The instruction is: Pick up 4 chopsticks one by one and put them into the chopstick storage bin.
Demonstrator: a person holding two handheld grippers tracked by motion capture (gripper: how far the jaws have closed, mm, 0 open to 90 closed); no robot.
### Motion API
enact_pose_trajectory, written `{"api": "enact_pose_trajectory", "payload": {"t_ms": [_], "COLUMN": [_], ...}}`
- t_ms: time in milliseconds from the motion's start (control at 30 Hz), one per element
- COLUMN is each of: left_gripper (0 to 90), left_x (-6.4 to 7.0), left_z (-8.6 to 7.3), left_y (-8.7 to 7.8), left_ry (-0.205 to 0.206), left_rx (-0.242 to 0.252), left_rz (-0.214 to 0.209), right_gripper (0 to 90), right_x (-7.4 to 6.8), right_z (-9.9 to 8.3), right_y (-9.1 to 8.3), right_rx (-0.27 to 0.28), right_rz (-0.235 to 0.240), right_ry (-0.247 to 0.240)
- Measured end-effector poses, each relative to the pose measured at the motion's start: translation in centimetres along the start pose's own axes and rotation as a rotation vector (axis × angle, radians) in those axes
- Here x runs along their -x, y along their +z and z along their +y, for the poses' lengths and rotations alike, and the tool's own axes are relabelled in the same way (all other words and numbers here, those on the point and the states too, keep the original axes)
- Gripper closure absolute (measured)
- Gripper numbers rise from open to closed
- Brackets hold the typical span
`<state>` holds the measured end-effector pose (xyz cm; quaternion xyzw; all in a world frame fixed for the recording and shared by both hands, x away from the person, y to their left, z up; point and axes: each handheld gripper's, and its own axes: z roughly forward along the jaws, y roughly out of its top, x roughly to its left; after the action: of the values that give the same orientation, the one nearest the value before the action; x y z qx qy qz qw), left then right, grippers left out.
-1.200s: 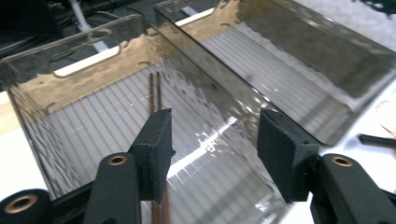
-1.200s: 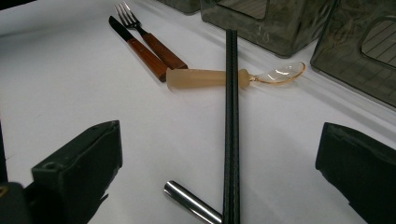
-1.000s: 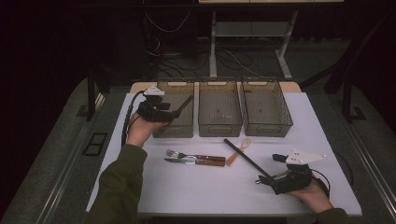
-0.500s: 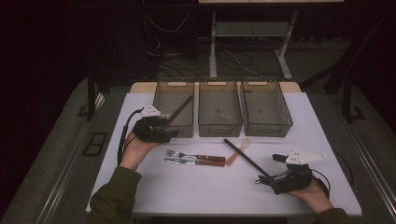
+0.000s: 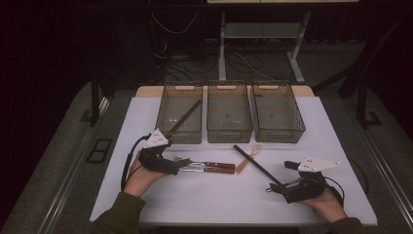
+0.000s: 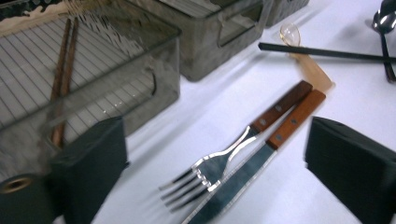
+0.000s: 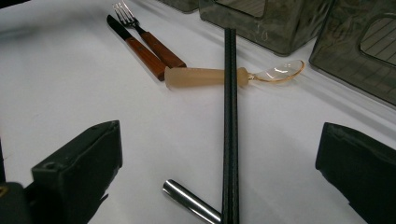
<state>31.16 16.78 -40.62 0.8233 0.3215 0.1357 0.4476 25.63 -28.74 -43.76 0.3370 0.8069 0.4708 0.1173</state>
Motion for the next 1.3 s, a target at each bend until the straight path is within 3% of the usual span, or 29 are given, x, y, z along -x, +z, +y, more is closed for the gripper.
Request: {"api": "enact_pose_trajectory", "payload": {"t_ms": [133, 333, 600, 667, 1033, 1300], "left_gripper": [0.0, 0.0, 0.0, 0.0, 0.0, 0.0], "left_x": [0.7, 1.5, 3.0, 3.3, 2.9, 3.1], "left_z": [-1.1, -2.6, -3.7, -3.8, -4.3, -4.3], "left_y": [-0.2, -0.7, -0.8, -0.7, -0.5, -0.3], "left_ry": [-0.009, -0.019, 0.001, 0.022, 0.034, 0.033], "left_rx": [0.007, 0.017, 0.043, 0.041, 0.011, -0.003], "left_rz": [-0.026, -0.022, -0.074, -0.075, -0.098, -0.108], "right_gripper": [0.8, 0.8, 0.8, 0.8, 1.2, 7.5], "right_x": [0.0, 0.0, 0.0, 0.0, 0.5, 1.1], "right_z": [0.0, 0.0, 0.1, 0.1, 1.3, 2.0], "right_y": [0.0, -0.1, -0.3, -0.4, -1.4, -0.7], "right_rx": [0.002, 0.003, 0.003, 0.000, -0.036, -0.080], "right_rz": [-0.002, -0.001, -0.008, -0.009, -0.061, -0.052], "right_ry": [0.001, 0.001, 0.011, 0.011, 0.046, 0.064]}}
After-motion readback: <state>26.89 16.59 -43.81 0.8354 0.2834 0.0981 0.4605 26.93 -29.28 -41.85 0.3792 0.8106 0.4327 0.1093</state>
